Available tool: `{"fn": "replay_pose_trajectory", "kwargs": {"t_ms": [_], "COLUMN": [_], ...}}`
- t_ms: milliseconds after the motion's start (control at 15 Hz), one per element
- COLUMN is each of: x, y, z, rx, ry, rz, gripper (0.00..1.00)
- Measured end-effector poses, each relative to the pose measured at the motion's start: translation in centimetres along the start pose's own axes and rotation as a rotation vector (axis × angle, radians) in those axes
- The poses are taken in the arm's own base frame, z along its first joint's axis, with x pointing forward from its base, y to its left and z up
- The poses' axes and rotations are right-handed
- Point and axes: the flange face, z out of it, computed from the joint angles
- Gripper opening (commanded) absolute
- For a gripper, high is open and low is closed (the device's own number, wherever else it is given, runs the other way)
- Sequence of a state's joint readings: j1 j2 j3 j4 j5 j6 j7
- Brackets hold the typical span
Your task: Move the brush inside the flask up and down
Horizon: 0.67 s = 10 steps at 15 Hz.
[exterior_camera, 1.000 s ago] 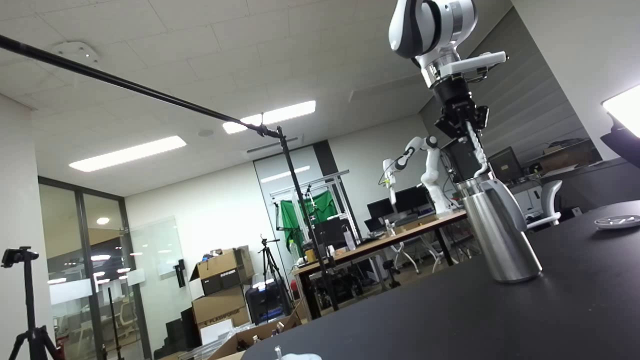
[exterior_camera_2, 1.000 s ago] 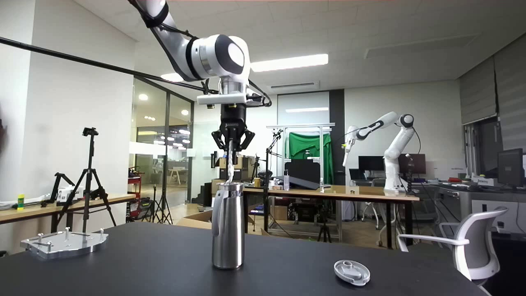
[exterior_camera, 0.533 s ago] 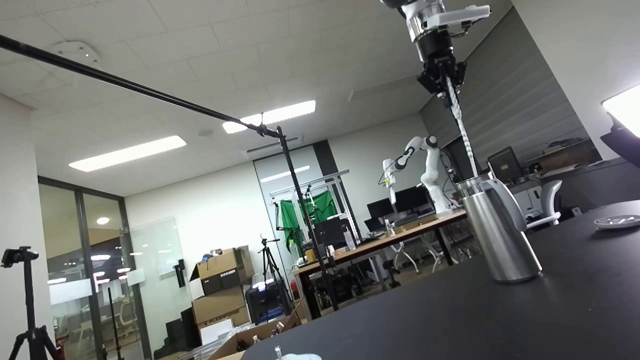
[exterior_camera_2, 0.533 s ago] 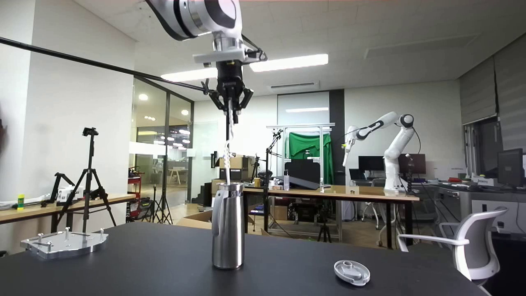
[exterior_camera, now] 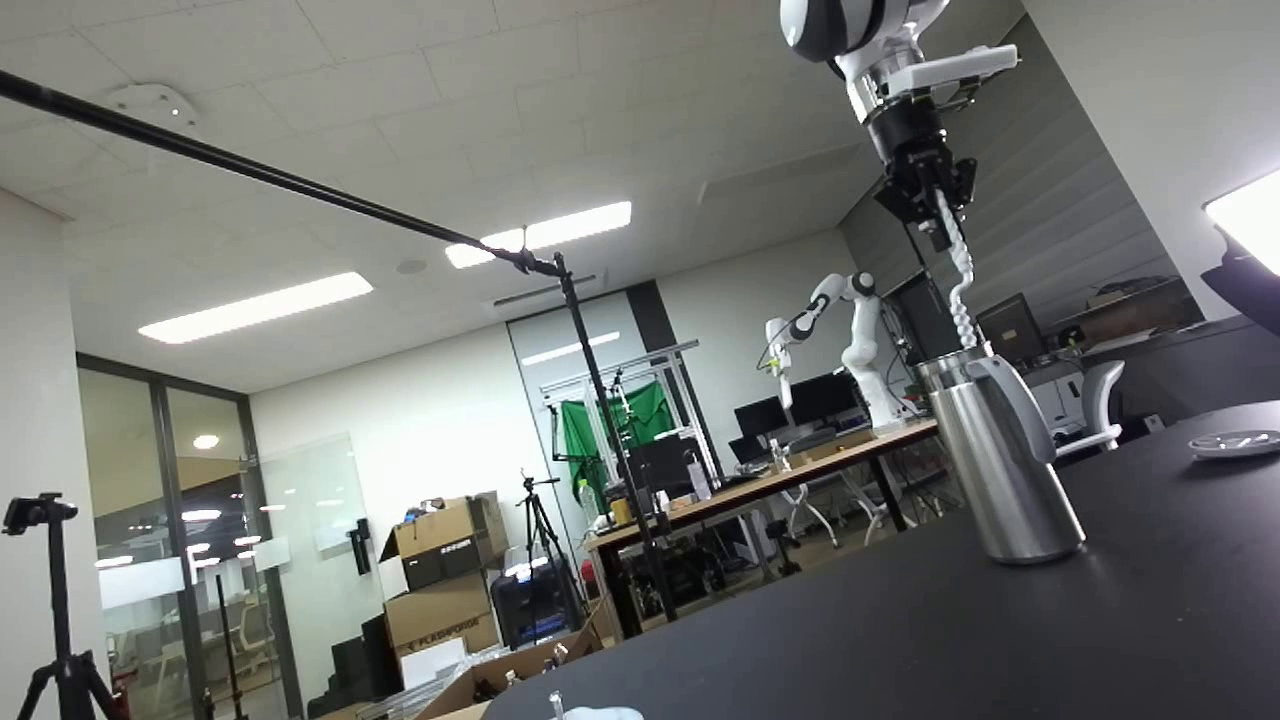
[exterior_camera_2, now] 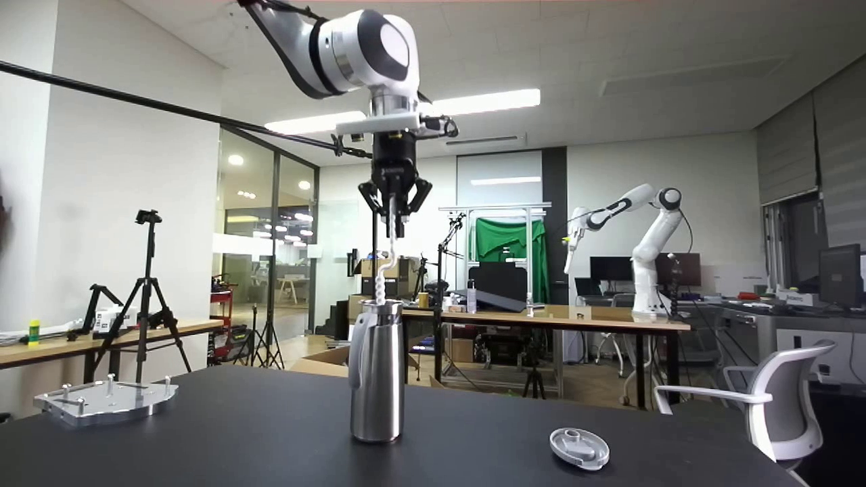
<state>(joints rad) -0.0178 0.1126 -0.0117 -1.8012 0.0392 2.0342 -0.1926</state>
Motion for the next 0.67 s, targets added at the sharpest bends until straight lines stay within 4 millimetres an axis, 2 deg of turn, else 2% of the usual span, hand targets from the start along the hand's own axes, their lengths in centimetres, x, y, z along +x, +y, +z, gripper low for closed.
{"fn": "replay_pose_trajectory", "kwargs": {"t_ms": [133, 267, 333, 467, 667], "x": [0.4, 0.7, 0.9, 1.0, 0.7], "y": [0.5, 0.6, 0.5, 0.2, -0.5], "z": [3.3, 4.6, 4.4, 2.6, -2.3], "rx": [0.006, 0.008, 0.005, -0.008, -0.02], "ry": [-0.043, -0.06, -0.057, -0.048, -0.025], "rz": [0.009, 0.009, 0.006, -0.009, -0.039], "gripper": [0.04, 0.04, 0.04, 0.04, 0.04]}}
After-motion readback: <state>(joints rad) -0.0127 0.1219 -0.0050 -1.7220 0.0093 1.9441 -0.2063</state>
